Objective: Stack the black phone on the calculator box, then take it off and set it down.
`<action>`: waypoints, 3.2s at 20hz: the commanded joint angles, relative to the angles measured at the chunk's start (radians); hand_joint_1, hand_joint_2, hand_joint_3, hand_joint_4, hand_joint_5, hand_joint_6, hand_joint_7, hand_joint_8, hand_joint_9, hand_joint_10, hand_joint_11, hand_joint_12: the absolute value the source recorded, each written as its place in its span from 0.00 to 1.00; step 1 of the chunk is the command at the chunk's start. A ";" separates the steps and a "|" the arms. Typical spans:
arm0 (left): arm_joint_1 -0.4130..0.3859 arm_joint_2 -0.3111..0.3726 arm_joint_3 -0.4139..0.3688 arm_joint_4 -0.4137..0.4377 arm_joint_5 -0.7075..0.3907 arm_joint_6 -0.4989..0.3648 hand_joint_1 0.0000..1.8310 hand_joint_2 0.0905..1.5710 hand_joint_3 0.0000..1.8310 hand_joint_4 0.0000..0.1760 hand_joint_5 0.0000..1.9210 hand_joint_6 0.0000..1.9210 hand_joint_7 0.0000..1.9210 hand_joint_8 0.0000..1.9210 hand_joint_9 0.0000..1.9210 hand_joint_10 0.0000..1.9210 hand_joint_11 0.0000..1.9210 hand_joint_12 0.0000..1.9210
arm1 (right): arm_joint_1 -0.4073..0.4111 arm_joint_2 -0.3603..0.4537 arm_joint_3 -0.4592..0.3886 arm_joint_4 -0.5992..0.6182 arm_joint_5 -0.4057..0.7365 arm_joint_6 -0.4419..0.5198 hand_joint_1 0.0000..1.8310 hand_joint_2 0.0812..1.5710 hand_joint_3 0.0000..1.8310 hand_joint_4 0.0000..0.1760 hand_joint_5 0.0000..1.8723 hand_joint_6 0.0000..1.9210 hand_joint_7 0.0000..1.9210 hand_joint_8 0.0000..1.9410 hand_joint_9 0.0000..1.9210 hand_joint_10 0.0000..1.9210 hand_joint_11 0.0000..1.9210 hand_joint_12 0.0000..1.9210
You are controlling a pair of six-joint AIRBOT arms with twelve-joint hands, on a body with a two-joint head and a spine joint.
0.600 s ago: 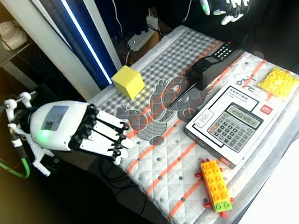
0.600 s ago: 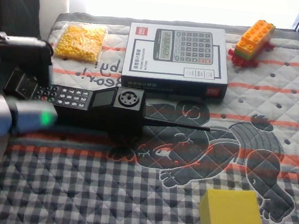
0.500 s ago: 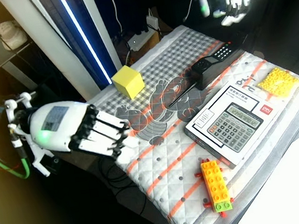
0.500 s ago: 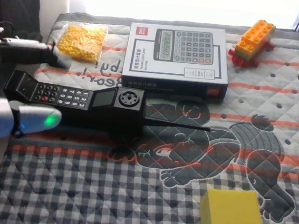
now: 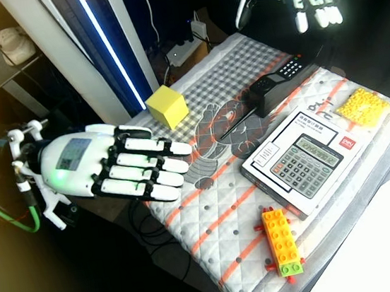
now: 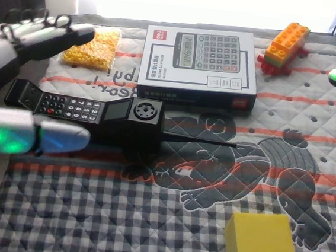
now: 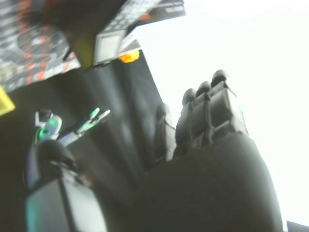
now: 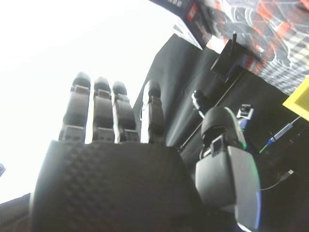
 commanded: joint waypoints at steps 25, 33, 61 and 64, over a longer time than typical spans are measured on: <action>-0.244 -0.234 0.307 -0.053 0.552 0.140 0.64 0.70 0.00 0.00 0.45 0.44 0.47 0.45 0.46 0.05 0.16 0.52 | 0.002 -0.004 0.001 0.019 0.116 0.015 0.00 0.77 0.00 0.95 0.12 0.00 0.08 0.01 0.03 0.01 0.00 0.00; -0.231 -0.227 0.282 -0.096 0.473 0.137 0.74 0.73 0.00 0.00 0.38 0.66 0.51 0.52 0.40 0.73 0.23 0.70 | -0.004 -0.005 0.001 0.020 0.116 0.021 0.00 0.77 0.00 1.00 0.07 0.00 0.06 0.00 0.04 0.01 0.03 0.01; -0.545 -0.431 0.494 0.041 0.416 -0.042 0.70 0.67 0.00 0.00 0.55 0.34 0.56 0.55 0.57 0.59 0.50 0.76 | 0.000 -0.049 0.028 0.022 0.116 0.031 0.00 0.80 0.00 1.00 0.08 0.00 0.08 0.00 0.04 0.00 0.02 0.01; -0.558 -0.513 0.581 0.031 0.477 -0.042 0.70 0.66 0.00 0.00 0.59 0.26 0.57 0.53 0.59 0.48 0.51 0.66 | 0.002 -0.060 0.035 0.021 0.116 0.033 0.00 0.78 0.00 1.00 0.08 0.00 0.09 0.00 0.05 0.00 0.02 0.01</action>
